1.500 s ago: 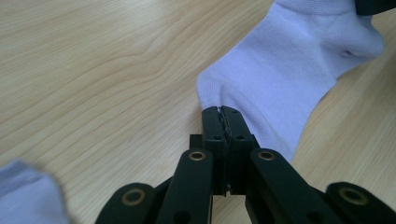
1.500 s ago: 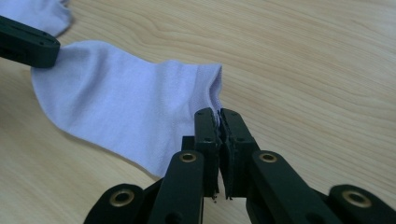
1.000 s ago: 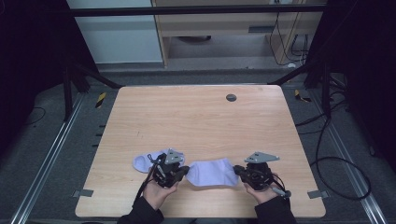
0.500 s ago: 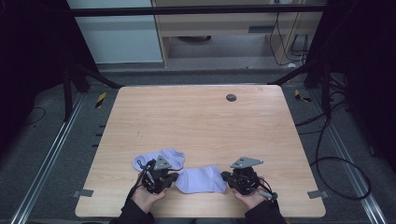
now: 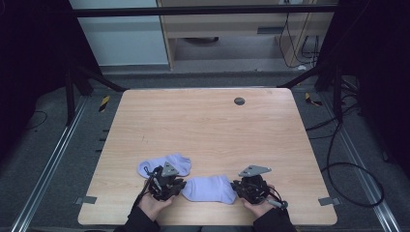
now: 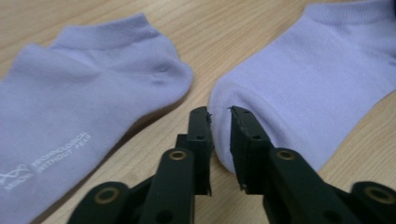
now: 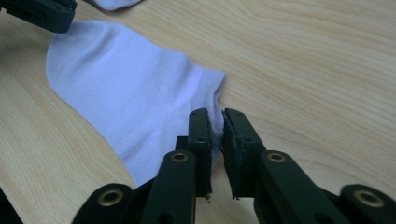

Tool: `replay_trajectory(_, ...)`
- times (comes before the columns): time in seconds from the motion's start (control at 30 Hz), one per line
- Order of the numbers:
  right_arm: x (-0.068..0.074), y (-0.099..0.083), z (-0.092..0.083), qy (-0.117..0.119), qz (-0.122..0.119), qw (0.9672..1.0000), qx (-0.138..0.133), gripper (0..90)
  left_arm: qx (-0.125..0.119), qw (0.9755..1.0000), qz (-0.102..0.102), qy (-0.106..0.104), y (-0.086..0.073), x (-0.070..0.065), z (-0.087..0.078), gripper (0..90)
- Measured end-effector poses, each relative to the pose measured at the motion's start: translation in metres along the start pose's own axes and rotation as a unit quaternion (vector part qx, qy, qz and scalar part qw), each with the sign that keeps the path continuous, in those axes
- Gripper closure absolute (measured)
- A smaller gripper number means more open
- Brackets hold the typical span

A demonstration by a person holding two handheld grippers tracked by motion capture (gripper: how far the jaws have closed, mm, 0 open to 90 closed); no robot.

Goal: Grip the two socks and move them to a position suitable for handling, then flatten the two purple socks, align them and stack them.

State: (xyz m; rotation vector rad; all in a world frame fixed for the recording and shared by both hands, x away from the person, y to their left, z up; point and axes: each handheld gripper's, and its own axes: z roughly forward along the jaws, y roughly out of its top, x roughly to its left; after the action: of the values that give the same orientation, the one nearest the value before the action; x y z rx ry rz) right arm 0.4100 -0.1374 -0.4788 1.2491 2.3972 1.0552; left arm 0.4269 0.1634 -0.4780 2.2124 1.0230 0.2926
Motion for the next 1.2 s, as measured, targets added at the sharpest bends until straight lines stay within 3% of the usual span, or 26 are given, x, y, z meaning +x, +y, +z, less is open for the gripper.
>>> replay_trajectory(0.2,-0.003,0.003,-0.005,-0.011,0.000,0.9997,-0.024,72.0,-0.028,0.9993,-0.012,0.021,0.003,0.009,-0.014,61.4)
replay_trajectory(0.37,-0.007,0.010,-0.007,-0.016,0.010,0.9986,-0.049,64.9,-0.046,0.9974,-0.029,0.046,0.002,0.026,-0.027,55.0)
replay_trajectory(0.6,-0.010,0.026,-0.008,-0.019,0.018,0.9964,-0.081,57.6,-0.067,0.9920,-0.070,0.081,-0.006,0.061,-0.048,49.9)
replay_trajectory(0.77,-0.003,0.045,-0.003,-0.020,0.019,0.9936,-0.110,50.6,-0.074,0.9875,-0.095,0.101,-0.015,0.081,-0.060,48.8)
replay_trajectory(0.87,0.003,0.054,0.004,-0.021,0.015,0.9925,-0.120,48.4,-0.071,0.9863,-0.101,0.110,-0.021,0.089,-0.064,48.5)
replay_trajectory(1.2,0.024,0.082,0.039,-0.016,0.017,0.9947,-0.100,45.6,-0.055,0.9829,-0.112,0.136,-0.032,0.107,-0.060,49.1)
